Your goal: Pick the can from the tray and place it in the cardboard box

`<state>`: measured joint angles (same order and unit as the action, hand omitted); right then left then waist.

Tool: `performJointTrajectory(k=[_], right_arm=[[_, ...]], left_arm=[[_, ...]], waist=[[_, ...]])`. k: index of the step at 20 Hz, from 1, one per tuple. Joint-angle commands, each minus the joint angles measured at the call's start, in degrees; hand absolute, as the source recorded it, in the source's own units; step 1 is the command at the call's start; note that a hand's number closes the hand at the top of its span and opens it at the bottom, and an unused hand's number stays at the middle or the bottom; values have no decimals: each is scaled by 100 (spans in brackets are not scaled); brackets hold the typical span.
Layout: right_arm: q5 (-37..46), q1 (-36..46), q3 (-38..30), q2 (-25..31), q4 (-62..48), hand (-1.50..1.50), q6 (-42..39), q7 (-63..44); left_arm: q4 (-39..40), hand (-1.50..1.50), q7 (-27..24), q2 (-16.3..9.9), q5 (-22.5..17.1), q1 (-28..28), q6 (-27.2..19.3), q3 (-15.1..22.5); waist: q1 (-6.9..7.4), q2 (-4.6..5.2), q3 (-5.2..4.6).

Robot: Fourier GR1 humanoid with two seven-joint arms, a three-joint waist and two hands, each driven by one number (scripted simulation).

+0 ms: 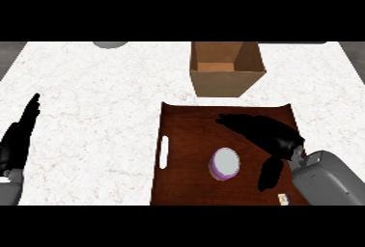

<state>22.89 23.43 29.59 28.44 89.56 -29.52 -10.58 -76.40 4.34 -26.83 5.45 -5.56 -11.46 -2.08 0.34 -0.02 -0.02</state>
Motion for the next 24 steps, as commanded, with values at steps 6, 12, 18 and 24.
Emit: performJointTrajectory(k=[6,12,18,24], right_arm=[[705,-104,-317,-772,86,-150,-628,-279],[750,-498,-523,-945,266,-150,-714,271],[668,-288,-711,-1294,860,-150,-1255,-104],[1458,-635,-149,-1545,674,-150,-1194,-269]], left_arm=[[184,0,-344,34,71,163,421,-514],[89,0,-245,509,506,162,175,-276],[126,0,-98,644,642,-69,180,-337],[-277,0,238,607,714,-73,319,-466]], waist=[[-16,-1,2],[-34,2,2],[-39,2,1],[-17,1,3]])
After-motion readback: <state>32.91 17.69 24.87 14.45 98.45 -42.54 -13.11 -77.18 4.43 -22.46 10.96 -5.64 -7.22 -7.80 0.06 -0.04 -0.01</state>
